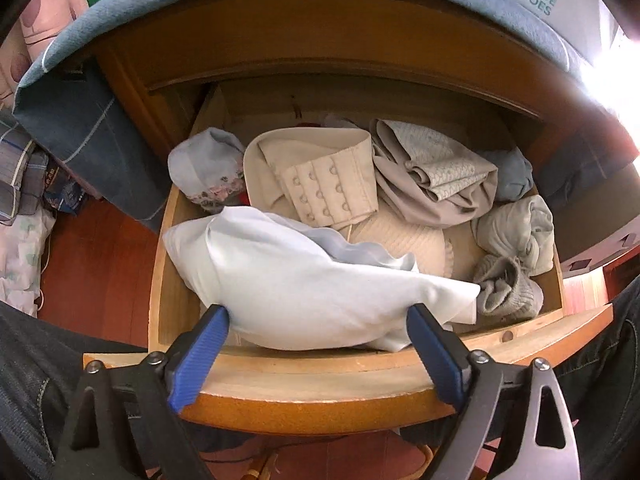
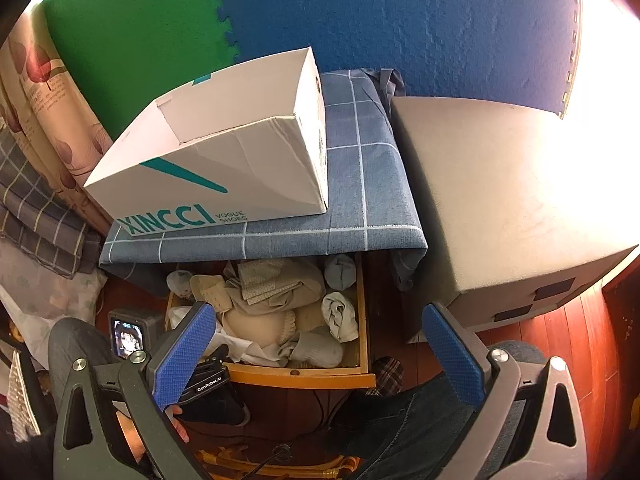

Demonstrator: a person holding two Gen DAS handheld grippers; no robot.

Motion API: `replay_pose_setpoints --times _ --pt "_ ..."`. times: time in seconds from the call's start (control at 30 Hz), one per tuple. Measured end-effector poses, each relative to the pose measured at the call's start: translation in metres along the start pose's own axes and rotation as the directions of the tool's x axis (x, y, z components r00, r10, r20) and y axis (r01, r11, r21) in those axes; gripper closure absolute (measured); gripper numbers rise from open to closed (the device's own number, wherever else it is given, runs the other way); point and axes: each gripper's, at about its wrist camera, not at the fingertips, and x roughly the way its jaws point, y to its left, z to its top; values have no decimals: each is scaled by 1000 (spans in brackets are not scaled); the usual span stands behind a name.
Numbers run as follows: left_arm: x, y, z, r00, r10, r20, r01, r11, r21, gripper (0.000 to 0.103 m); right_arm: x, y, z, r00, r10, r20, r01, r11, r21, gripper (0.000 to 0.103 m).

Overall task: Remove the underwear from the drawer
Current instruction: 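Grasp the beige underwear with the left gripper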

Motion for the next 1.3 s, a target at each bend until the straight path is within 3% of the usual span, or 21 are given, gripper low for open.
replay_pose_setpoints --times 0.1,0.13,0.2,0.27,0.37,0.4,0.43,0.47,0.5,0.6,0.73,0.77,0.83,0.97,1.03,1.13,1.2,1.27,1.3 --pt "-4 6 -9 996 -3 90 3 1000 7 0 -1 2 -1 1000 2 2 -2 1000 -9 1" --pt "1 8 -22 995 -15 101 14 1000 12 0 -1 1 -1 1000 3 2 -3 1000 -10 1" --pt "6 9 -13 996 -39 81 37 999 20 0 -2 1 -1 1000 1 10 -1 1000 -5 1" --pt "-13 -4 -5 976 -78 202 67 996 63 0 -3 -3 -1 1000 -3 16 3 1000 6 1" --pt "-35 -36 -3 940 -24 339 -57 972 229 0 -3 -12 0 1000 -9 21 9 1000 27 1" --pt "-38 -57 -5 936 -4 353 -112 945 308 0 -2 -15 0 1000 -13 19 12 999 40 1" --pt "-34 -77 -7 944 7 330 -142 911 387 0 -1 -18 1 1000 -11 16 10 999 49 1" --pt "-32 -93 -26 954 7 299 -144 887 440 0 1 -19 0 1000 -6 11 5 998 57 1" --pt "-17 -104 -21 970 8 243 -136 845 517 0 3 -20 0 1000 -1 5 0 998 61 1" --pt "3 -119 -20 974 26 226 -168 751 638 0 5 -19 -3 1000 2 -2 -2 999 45 1" --pt "29 -140 -14 971 42 235 -202 669 715 1 9 -21 -6 1000 3 -9 -2 999 39 1" --pt "37 -145 -14 970 55 236 -217 630 745 1 12 -22 -6 1000 4 -15 -3 999 46 1" --pt "46 -149 -14 975 65 213 -209 594 776 1 16 -26 -7 1000 11 -26 -9 998 59 1" --pt "80 -174 -11 968 125 218 -251 503 827 3 20 -27 -8 999 6 -34 -4 998 56 1" --pt "93 -183 -10 965 142 221 -263 492 830 6 19 -26 -7 999 3 -33 -1 999 51 1" --pt "119 -203 -12 972 148 182 -233 510 828 32 8 -22 0 1000 -15 -2 15 1000 23 1" --pt "132 -213 -12 975 151 162 -218 528 821 54 -5 -19 8 999 -27 33 26 1000 7 1" --pt "141 -221 -13 976 145 163 -216 544 810 65 -16 -16 17 997 -34 64 34 999 -2 1" --pt "144 -226 -13 974 142 174 -224 546 808 77 -19 -14 21 997 -33 73 34 999 -4 1"
